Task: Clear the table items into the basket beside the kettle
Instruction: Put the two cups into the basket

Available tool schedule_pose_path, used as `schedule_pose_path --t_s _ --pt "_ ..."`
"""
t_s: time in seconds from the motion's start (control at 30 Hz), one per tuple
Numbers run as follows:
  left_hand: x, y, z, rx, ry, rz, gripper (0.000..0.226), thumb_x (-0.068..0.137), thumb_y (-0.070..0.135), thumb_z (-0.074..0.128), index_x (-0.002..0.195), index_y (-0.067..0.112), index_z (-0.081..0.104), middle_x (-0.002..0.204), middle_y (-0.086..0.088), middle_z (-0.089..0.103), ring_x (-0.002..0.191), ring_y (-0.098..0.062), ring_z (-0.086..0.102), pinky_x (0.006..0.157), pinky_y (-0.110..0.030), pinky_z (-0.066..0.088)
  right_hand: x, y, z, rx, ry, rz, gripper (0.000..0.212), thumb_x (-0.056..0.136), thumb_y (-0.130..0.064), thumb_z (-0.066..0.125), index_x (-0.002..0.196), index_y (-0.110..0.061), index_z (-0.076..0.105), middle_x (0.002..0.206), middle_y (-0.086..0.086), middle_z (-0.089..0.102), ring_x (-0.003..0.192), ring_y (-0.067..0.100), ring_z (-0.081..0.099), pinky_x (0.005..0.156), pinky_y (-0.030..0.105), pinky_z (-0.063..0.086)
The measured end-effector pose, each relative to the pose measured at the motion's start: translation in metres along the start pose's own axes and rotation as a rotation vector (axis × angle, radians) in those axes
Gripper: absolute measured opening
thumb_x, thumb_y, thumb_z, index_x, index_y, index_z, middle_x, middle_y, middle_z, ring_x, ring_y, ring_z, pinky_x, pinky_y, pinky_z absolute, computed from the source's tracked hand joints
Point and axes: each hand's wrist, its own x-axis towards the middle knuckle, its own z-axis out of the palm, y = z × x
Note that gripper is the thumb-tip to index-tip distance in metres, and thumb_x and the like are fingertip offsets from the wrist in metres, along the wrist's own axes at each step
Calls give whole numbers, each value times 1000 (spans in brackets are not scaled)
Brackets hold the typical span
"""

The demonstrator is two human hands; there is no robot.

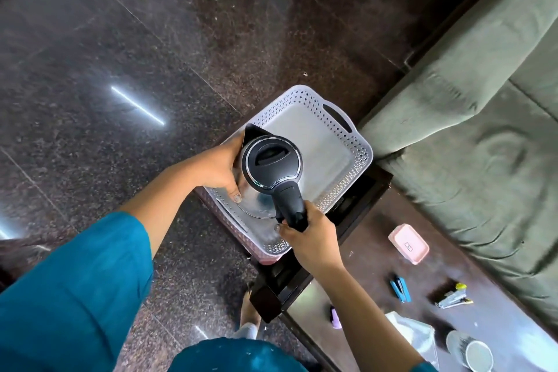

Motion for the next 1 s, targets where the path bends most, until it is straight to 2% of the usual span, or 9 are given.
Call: schedule_pose_path --t_s 0.1,0.23,0.3,0.37,0.47,0.57,0.77,0.9,1.0 --pt "-3 10 -6 -49 -33 -32 128 39 10 87 140 37 13 126 12 45 117 -13 44 92 -24 36 3 -2 -1 -22 -35 15 24 72 -23 72 85 -23 52 67 -12 54 61 4 50 51 15 35" --pt "-13 26 -10 -224 -17 -56 120 47 24 85 142 33 12 133 27 34 128 -6 28 95 -10 30 4 -4 -5 -126 -85 52 39 70 -40 72 92 -19 47 77 -7 52 79 19 53 57 23 38" --pt "-19 35 -3 -183 60 -80 123 53 33 84 145 35 2 152 17 7 139 -6 9 111 -25 15 2 -3 -9 -220 -111 49 61 67 -55 69 106 -13 47 97 -1 54 99 23 49 77 30 40" --pt "-25 51 10 -38 155 -75 114 61 37 82 145 37 5 157 4 -9 142 -12 -2 111 -35 9 -3 -3 -18 -237 -87 39 84 67 -62 66 126 -8 40 123 6 50 119 27 38 99 36 32" --pt "-27 76 33 225 349 -32 99 66 45 75 144 24 19 157 -9 3 143 -29 -4 114 -48 11 -12 -2 -35 -207 -28 36 100 70 -64 63 140 -4 24 145 12 35 137 31 21 112 40 16" --pt "-26 101 61 465 471 79 87 68 51 71 138 17 32 152 -12 24 143 -34 5 113 -54 4 -27 6 -57 -161 55 28 99 74 -63 60 142 -2 20 148 14 30 140 30 17 115 38 8" --pt "-29 154 144 221 204 231 77 80 33 67 142 17 26 154 -6 18 143 -17 12 114 -35 17 -71 58 -95 -145 149 106 91 86 -49 55 143 6 10 153 21 19 142 31 9 115 34 4" --pt "-37 183 218 219 61 288 68 85 27 62 142 13 28 154 -6 19 141 -15 18 112 -27 18 -119 111 -117 -113 208 179 87 86 -44 56 144 4 11 153 20 20 141 33 12 116 40 9" --pt "-47 198 272 231 -52 284 66 88 29 58 144 15 25 155 -3 16 142 -12 16 110 -20 13 -158 153 -129 -112 205 269 93 86 -46 56 145 3 4 155 19 13 143 32 5 116 36 2"
